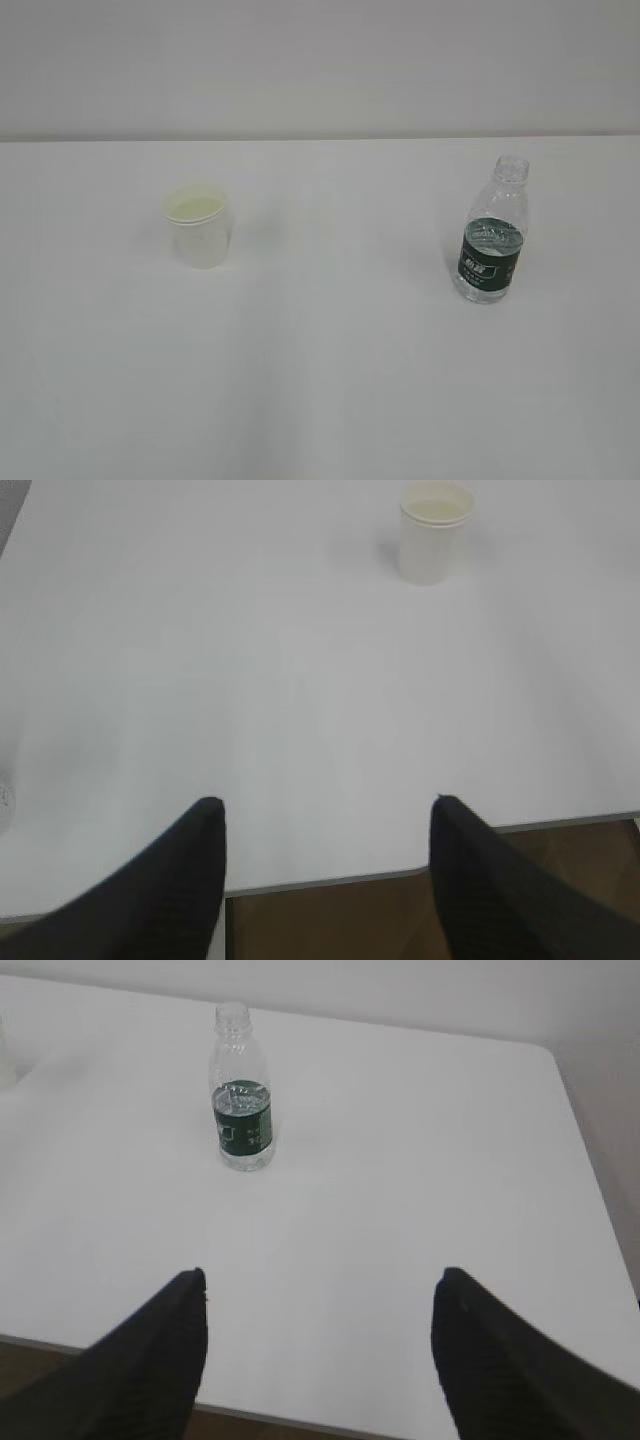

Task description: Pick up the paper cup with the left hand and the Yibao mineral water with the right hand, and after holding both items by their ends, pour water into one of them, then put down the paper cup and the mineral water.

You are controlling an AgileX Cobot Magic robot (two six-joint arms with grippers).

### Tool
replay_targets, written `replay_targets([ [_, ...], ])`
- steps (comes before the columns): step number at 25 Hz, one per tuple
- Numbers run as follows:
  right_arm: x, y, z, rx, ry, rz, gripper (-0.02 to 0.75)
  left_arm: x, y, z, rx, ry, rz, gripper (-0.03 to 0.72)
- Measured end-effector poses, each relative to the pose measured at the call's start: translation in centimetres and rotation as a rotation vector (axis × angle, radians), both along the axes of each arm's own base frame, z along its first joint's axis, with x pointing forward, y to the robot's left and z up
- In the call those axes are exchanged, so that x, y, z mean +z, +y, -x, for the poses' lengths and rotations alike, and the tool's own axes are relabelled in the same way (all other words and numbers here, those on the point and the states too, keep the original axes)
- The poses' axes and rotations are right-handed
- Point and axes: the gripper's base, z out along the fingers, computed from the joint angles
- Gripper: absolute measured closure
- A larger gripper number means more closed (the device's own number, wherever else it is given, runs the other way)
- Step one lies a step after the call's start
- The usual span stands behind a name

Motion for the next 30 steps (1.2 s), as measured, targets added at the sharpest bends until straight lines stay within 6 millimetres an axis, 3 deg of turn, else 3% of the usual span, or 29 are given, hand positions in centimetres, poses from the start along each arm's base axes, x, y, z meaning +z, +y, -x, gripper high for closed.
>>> replay_targets([
  [8, -1.6, 0.2, -1.0, -0.002, 0.068, -0.004, 0.207, -0.4, 0.0, -0.3, 0.002, 0.007, -0.001, 0.238],
  [13, -3.0, 0.4, -1.7, -0.003, 0.120, 0.006, 0.207, -1.8, 0.0, -1.1, 0.002, 0.059, -0.002, 0.239],
  [30, -3.7, 0.2, -2.3, -0.029, 0.126, 0.035, 0.207, -1.7, 0.1, -1.3, 0.015, 0.024, -0.012, 0.258],
])
